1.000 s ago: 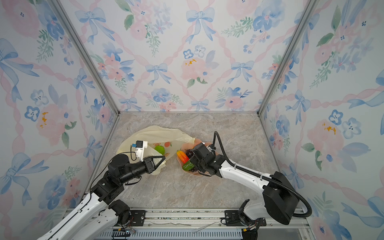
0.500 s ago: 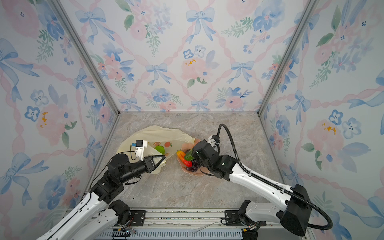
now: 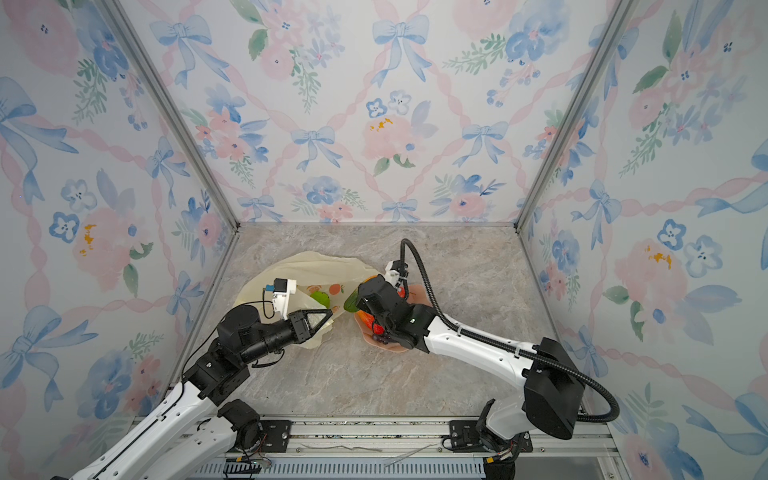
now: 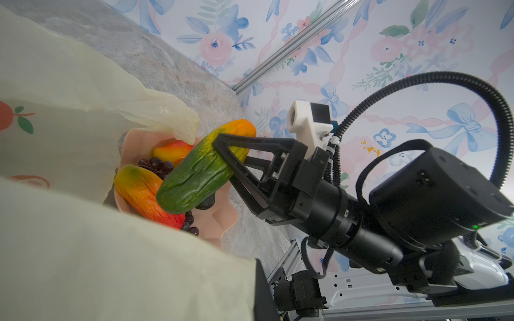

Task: Place the fruits into the plastic bag
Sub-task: 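Lift the papaya and carry it into the bag's mouth with the right gripper, then open the right gripper inside the bag to drop the papaya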

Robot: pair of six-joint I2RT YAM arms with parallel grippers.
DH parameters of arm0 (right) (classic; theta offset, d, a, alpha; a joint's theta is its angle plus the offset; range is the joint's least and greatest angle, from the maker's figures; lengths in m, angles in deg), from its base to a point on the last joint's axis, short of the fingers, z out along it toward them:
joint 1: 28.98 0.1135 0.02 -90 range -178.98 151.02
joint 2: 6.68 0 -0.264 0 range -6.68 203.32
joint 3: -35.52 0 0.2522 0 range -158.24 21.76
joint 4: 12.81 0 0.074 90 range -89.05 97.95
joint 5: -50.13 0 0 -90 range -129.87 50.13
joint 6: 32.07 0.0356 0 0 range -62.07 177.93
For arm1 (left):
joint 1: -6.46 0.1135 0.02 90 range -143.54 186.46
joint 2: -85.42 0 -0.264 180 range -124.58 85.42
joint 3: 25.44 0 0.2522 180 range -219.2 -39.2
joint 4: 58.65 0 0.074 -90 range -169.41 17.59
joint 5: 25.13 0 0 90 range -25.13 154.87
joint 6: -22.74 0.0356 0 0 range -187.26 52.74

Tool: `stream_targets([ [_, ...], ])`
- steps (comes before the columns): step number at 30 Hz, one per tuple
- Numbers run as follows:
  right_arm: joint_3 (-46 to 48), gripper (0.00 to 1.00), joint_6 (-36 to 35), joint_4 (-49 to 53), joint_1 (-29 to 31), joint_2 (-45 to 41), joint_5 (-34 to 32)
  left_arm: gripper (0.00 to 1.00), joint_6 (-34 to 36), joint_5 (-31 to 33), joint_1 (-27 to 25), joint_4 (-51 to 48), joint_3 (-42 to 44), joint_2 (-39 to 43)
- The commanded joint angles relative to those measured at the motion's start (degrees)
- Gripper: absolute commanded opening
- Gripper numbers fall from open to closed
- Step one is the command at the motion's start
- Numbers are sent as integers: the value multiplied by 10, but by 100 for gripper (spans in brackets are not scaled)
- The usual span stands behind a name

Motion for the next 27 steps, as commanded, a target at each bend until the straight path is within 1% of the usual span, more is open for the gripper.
stream_targets([
  [1,-26,40,-11,-62,6,37,22,0,-5,-11,4,24,-9,-2],
  [6,-58,39,-9,-110,5,92,62,0,-3,-11,4,26,-10,-5],
  [7,-66,39,-7,-116,5,117,71,0,-3,-12,4,26,-10,-6],
  [9,-80,39,-2,-132,6,139,89,0,-2,-12,5,27,-11,-8],
  [16,-116,39,39,-193,6,214,174,0,9,-16,7,28,-17,-18],
  [20,-132,41,55,-227,6,248,234,0,12,-16,9,28,-18,-18],
  [27,-165,46,60,-246,5,297,328,0,9,-18,12,39,-5,-13],
])
